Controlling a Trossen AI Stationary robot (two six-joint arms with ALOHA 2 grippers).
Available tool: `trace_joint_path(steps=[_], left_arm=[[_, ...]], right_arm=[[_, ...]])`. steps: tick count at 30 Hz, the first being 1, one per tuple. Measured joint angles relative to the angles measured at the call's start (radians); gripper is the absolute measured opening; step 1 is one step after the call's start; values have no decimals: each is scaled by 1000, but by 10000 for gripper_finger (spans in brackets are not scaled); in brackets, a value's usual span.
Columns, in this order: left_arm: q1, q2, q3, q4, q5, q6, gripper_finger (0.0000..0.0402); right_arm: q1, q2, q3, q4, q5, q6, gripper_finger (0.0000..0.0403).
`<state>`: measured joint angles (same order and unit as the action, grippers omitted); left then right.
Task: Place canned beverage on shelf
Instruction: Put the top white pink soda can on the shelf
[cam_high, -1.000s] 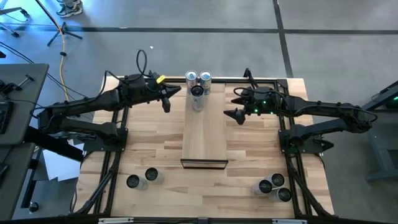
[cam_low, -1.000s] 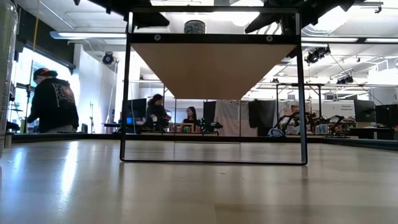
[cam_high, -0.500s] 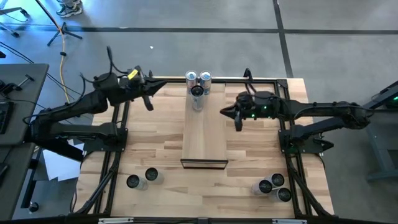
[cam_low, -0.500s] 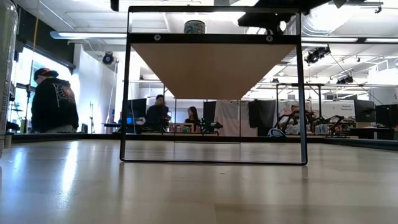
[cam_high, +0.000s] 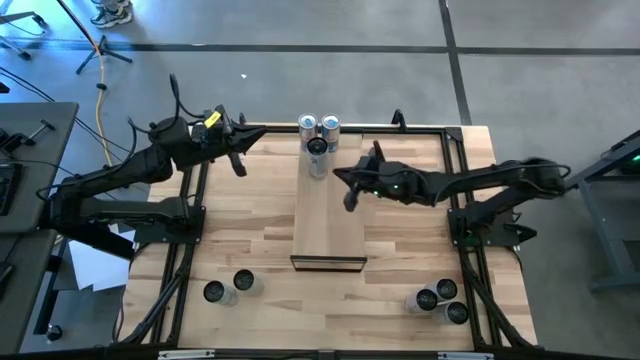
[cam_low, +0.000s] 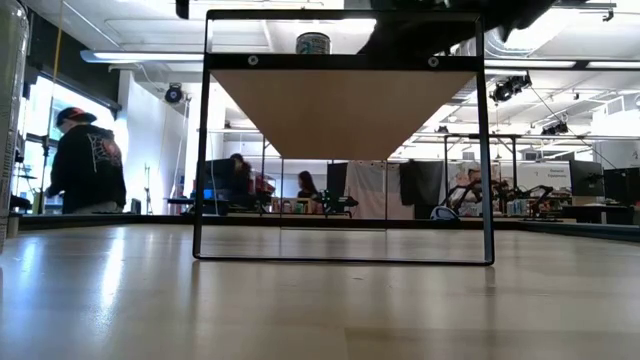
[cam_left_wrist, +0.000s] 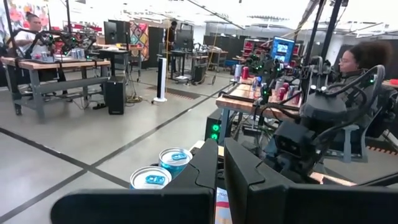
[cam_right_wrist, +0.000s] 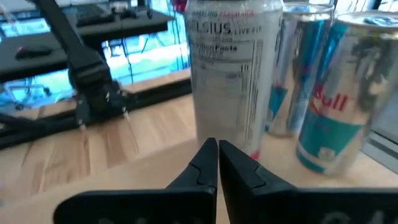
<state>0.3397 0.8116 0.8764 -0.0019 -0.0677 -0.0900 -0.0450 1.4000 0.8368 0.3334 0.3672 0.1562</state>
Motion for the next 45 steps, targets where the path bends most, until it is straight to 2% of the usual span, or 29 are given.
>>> trace_joint_path(steps=[6, 14, 22, 38, 45], left_arm=[[0, 0, 0, -1, 0, -3, 3], [0, 0, 0, -1, -33, 1, 3], [0, 0, 0, -1, -34, 13, 3], [0, 1, 0, -1, -39, 13, 3], [0, 2, 0, -1, -43, -2, 3]], right_arm=[[-1, 69, 0, 59, 5, 0, 0], [-8, 107, 0, 72, 8, -8, 0], [-30, 146, 0, 164, 10, -3, 0], [-79, 165, 0, 228, -16, 0, 0], [-61, 165, 0, 225, -39, 23, 0]])
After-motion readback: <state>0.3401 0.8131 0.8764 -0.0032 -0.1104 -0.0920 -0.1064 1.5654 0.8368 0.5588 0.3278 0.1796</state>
